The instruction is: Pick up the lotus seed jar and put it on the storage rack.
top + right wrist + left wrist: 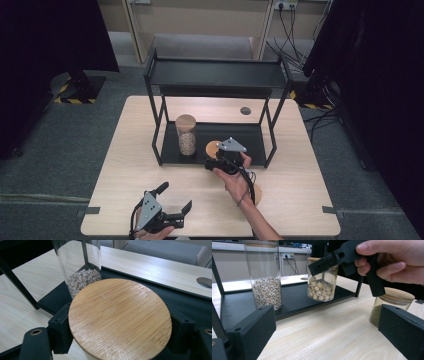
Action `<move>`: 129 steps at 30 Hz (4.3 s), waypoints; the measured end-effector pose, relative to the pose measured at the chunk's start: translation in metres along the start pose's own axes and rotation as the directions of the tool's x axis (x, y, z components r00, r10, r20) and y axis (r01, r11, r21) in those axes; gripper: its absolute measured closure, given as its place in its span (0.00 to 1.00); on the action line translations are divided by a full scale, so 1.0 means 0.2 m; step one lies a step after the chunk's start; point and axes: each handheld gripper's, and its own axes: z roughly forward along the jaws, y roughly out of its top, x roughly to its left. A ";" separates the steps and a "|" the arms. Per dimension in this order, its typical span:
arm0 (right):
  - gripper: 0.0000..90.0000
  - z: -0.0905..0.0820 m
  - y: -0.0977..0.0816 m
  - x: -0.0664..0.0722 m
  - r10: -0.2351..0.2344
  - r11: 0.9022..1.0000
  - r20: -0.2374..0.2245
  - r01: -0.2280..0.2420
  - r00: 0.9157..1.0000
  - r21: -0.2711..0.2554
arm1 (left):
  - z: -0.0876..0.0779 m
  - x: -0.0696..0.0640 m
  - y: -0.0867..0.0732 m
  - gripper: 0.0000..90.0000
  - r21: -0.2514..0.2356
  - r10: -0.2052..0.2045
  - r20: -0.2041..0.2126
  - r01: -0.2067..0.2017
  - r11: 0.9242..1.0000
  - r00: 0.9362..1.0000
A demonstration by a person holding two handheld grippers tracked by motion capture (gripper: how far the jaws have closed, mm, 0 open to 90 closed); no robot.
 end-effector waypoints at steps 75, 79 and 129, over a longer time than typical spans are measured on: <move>0.05 0.16 0.15 -0.09 0.124 0.992 0.059 -0.125 0.991 0.015 | 0.00 0.01 -0.01 0.01 -0.006 -0.001 -0.009 0.001 1.000 1.000; 0.05 0.09 0.13 -0.10 0.117 0.993 0.033 -0.116 0.993 -0.008 | 0.00 0.01 0.00 0.01 -0.006 -0.002 -0.010 0.002 1.000 1.000; 0.04 -0.42 -0.32 -0.19 0.068 0.979 -0.155 -0.096 0.986 -0.181 | 0.00 0.01 -0.01 0.01 -0.008 -0.008 -0.028 0.008 1.000 1.000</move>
